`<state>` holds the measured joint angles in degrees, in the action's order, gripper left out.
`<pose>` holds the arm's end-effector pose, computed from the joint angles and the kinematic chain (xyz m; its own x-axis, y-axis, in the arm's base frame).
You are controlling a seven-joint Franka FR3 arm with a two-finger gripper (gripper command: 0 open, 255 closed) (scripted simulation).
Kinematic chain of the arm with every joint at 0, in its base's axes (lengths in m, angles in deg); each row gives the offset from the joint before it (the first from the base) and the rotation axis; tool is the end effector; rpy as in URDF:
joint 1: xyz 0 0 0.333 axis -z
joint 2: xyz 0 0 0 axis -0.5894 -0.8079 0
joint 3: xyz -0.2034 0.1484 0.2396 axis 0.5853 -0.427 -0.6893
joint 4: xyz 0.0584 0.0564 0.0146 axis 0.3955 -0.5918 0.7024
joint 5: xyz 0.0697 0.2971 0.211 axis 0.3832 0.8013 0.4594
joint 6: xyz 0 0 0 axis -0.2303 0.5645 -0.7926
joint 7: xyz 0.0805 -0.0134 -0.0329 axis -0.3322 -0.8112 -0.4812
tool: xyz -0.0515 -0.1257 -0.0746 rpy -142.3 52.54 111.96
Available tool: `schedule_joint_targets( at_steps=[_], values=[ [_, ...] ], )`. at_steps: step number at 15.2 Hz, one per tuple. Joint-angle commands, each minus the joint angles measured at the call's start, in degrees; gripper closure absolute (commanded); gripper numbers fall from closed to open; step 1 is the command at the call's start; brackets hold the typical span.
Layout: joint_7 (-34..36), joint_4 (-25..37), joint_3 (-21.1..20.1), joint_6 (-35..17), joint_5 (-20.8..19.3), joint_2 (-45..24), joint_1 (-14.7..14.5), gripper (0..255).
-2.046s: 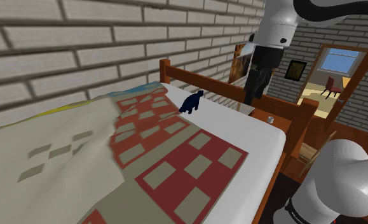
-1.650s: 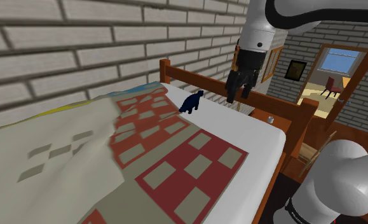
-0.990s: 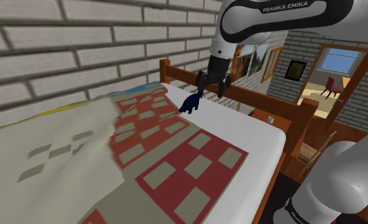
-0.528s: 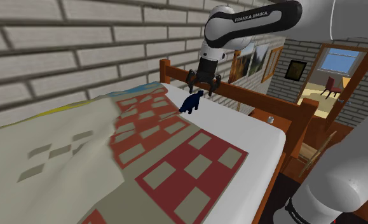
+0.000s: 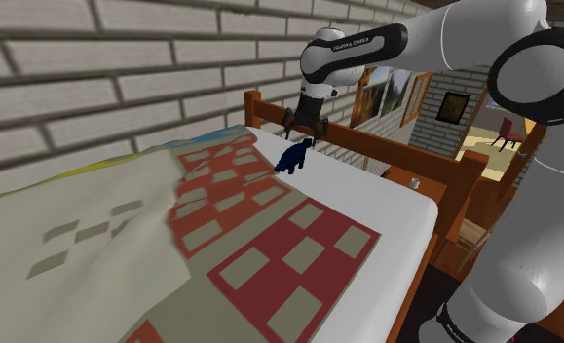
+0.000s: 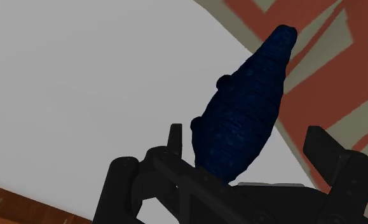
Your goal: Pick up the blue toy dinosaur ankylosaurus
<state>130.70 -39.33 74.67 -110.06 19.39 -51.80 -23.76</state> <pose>0.5754 -0.0981 0.4852 0.5734 -0.8184 -0.0383 -0.8126 -0.5622 -0.1537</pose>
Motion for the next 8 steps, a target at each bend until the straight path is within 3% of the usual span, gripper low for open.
schedule_joint_targets(
  at_steps=[1, 4, 8],
  values=[
    [2.4, 3.7, 0.9, -0.2, 0.1, -3.6, 0.8, 0],
    [5.6, 8.1, 2.1, -0.8, 0.4, -8.2, 1.7, 0],
    [5.2, 5.8, 2.1, -3.6, 0.6, -8.8, 1.7, 0]
  ],
)
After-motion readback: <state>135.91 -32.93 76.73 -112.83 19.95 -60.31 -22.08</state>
